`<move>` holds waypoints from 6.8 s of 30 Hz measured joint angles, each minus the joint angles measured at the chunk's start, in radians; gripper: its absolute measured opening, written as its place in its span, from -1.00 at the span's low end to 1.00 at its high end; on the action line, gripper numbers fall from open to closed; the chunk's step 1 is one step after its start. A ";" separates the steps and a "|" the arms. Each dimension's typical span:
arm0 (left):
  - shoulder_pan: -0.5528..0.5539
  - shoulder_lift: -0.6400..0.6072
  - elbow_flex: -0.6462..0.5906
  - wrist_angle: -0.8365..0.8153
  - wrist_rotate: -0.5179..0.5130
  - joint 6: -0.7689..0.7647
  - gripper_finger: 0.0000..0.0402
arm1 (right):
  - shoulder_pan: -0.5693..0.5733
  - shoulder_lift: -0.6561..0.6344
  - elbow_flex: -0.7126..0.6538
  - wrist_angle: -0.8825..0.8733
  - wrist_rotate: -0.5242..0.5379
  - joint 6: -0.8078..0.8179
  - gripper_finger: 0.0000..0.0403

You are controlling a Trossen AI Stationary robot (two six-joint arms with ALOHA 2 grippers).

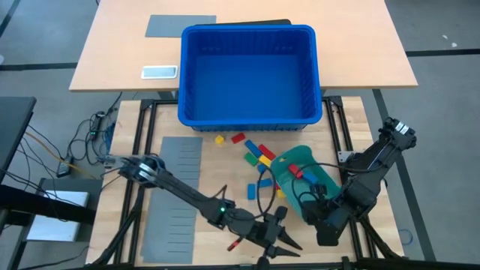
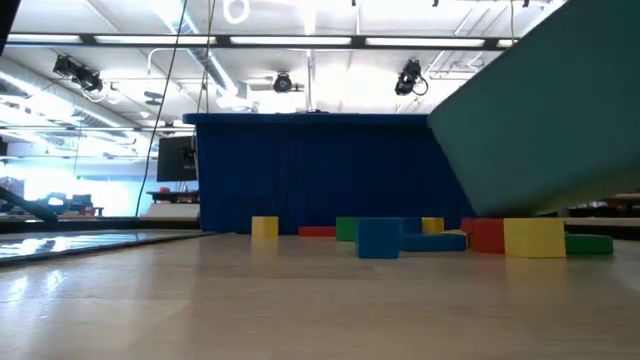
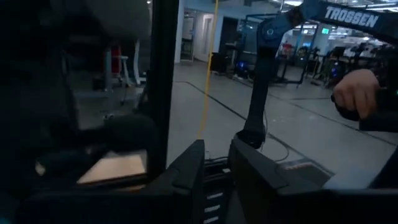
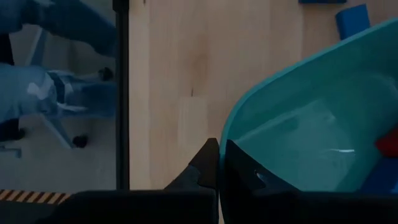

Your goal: Sort Items/Unsort Items

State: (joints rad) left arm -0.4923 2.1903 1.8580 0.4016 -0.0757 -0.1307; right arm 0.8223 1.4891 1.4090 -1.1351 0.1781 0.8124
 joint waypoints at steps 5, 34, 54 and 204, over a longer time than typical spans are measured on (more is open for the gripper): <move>-0.012 0.051 0.000 0.063 -0.001 -0.039 -0.63 | -0.002 -0.002 0.000 0.028 0.053 -0.006 -0.98; -0.074 0.083 0.000 -0.021 -0.001 -0.062 -0.97 | -0.067 -0.001 0.000 0.175 0.080 -0.230 -0.99; -0.084 0.083 -0.011 0.048 0.039 0.074 -0.98 | -0.072 -0.001 0.000 0.178 0.064 -0.301 -0.99; 0.366 -0.876 -0.437 -0.760 0.392 0.205 -0.96 | -0.128 0.310 -0.021 -0.054 0.102 1.048 -0.98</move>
State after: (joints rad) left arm -0.1263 1.3139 1.4208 -0.3586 0.3161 0.0746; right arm 0.6945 1.7992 1.3882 -1.1895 0.2801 1.8607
